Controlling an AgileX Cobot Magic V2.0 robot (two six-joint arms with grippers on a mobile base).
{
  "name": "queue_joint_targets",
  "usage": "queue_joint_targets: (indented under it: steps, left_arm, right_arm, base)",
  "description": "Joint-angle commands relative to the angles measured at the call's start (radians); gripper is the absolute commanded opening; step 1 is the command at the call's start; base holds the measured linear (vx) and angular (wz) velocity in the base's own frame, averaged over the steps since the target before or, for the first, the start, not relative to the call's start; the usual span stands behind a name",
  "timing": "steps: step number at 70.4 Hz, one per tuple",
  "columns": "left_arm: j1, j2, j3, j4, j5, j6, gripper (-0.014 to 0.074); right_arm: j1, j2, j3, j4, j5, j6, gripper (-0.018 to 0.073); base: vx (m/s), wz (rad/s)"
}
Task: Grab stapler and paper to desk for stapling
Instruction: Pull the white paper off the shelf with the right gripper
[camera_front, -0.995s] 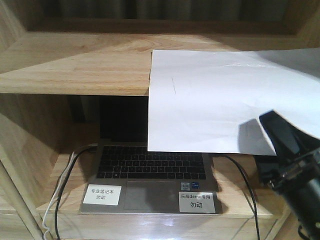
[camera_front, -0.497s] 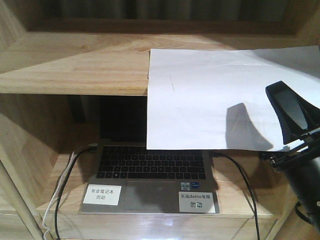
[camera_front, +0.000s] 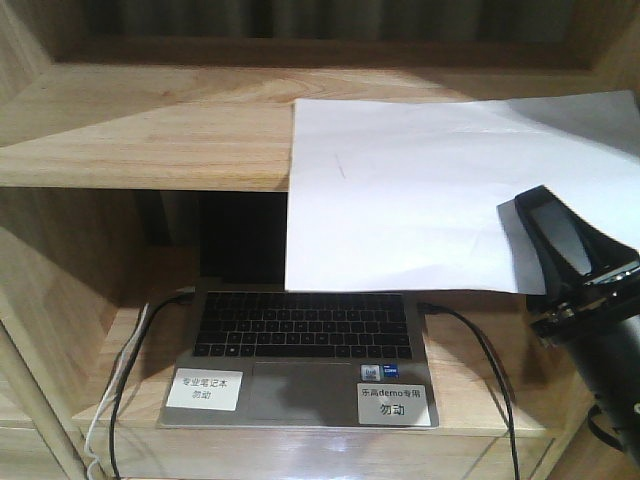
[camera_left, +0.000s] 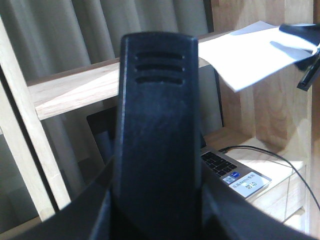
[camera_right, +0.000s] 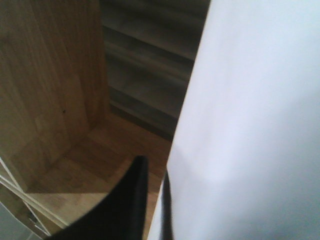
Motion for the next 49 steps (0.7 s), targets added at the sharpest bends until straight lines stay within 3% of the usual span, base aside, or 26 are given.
queue_joint_targets:
  steps: [1, 19, 34, 49]
  left_arm:
    - [-0.002, 0.018, -0.019, -0.015, -0.114, -0.001, -0.0006]
    - [-0.002, 0.018, -0.019, -0.015, -0.114, -0.001, -0.0006]
    - [-0.002, 0.018, -0.019, -0.015, -0.114, -0.001, -0.0006]
    - [-0.002, 0.018, -0.019, -0.015, -0.114, -0.001, -0.0006]
  right_arm:
    - [-0.001, -0.007, -0.032, -0.034, -0.188, -0.004, -0.0014]
    - [-0.001, -0.007, -0.032, -0.038, -0.188, -0.004, -0.001]
    - [-0.001, -0.024, -0.054, -0.127, -0.188, -0.01, -0.001]
    - [-0.001, -0.077, -0.078, -0.155, -0.188, -0.016, -0.001]
  base:
    - [0.0, 0.0]
    - [0.0, 0.0]
    - [0.0, 0.0]
    - [0.0, 0.0]
